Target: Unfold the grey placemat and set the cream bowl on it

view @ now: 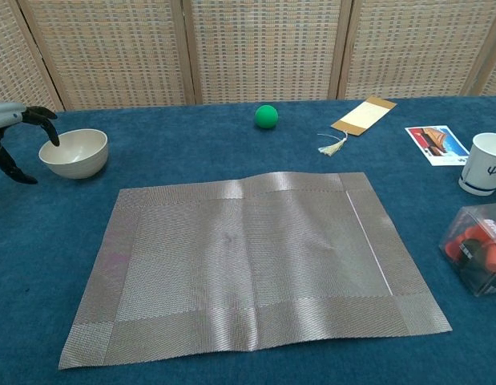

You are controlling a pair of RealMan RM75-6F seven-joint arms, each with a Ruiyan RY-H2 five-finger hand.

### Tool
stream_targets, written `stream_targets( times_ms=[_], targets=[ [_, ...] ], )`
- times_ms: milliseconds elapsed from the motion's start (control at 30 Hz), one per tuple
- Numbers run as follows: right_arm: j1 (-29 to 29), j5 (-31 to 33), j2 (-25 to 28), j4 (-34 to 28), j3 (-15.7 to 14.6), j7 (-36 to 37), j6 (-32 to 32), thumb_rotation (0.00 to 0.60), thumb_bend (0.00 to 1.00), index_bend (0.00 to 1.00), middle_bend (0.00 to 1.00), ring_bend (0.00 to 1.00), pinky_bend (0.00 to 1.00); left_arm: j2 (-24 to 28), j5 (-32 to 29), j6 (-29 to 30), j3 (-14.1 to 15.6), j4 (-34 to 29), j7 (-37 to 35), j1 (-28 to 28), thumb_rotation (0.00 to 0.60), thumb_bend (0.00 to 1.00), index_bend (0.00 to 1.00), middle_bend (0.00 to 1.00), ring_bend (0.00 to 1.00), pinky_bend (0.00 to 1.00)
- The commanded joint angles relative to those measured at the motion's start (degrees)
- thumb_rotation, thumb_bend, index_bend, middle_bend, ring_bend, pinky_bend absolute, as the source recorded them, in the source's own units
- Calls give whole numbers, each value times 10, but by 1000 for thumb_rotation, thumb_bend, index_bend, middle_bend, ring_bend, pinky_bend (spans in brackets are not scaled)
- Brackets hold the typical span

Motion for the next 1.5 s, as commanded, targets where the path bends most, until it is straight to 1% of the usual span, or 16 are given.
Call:
stream_targets(
  times_ms=[33,67,200,233,333,433,533,667,767,833,967,1100,1233,1400,1467,1500],
  targets=[
    [-2,-7,-3,6,5,3,-1,600,0,0,0,0,0,-42,15,-18,8,55,-32,-20,600,22,389,0,0,0],
    [-3,-9,-4,8,6,3,-1,600,0,0,0,0,0,-49,19,-17,9,65,-39,-23,600,56,416,0,0,0],
    [-6,-17,-7,15,12,10,0,600,0,0,0,0,0,-78,32,-17,12,110,-58,-35,600,197,469,0,0,0],
    [-6,-18,-7,16,13,11,0,600,0,0,0,0,0,-82,33,-18,12,116,-60,-37,600,247,487,0,0,0],
    [-8,-21,-8,19,16,16,1,600,0,0,0,0,0,-92,37,-20,13,133,-69,-42,600,349,541,0,0,0],
    [-11,-25,-8,22,21,20,1,600,0,0,0,0,0,-101,41,-20,15,149,-75,-46,600,392,593,0,0,0],
    [-13,-28,-8,23,24,25,1,600,0,0,0,0,0,-106,43,-20,16,157,-81,-47,600,403,627,0,0,0],
    [-15,-34,-9,24,28,27,1,600,0,0,0,0,0,-98,53,14,15,147,-94,-41,600,403,653,0,0,0],
    [-16,-37,-8,23,30,28,1,600,0,0,0,0,0,-83,64,45,16,122,-96,-38,600,403,661,0,0,0],
    [-18,-39,-7,21,32,28,2,600,0,0,0,0,0,-68,74,71,16,92,-92,-37,600,403,665,0,0,0],
    [-20,-43,-6,19,35,29,3,600,0,0,0,0,0,-36,99,109,22,20,-83,-38,600,403,669,0,0,0],
    [-22,-45,-4,16,38,31,4,600,0,0,0,0,0,2,143,137,40,-79,-59,-46,600,402,671,0,0,0],
    [-24,-48,-4,15,41,31,6,600,0,0,0,0,0,31,183,132,61,-180,-31,-63,600,403,667,0,0,0],
    [-27,-50,-2,15,44,32,6,600,0,0,0,0,0,36,227,118,86,-252,31,-85,600,402,667,0,0,0],
    [-28,-51,-2,15,46,33,7,600,0,0,0,0,0,28,244,101,95,-275,62,-99,600,403,667,0,0,0],
    [-28,-52,-1,15,46,34,7,600,0,0,0,0,0,24,243,94,95,-281,73,-103,600,403,667,0,0,0]
  ],
)
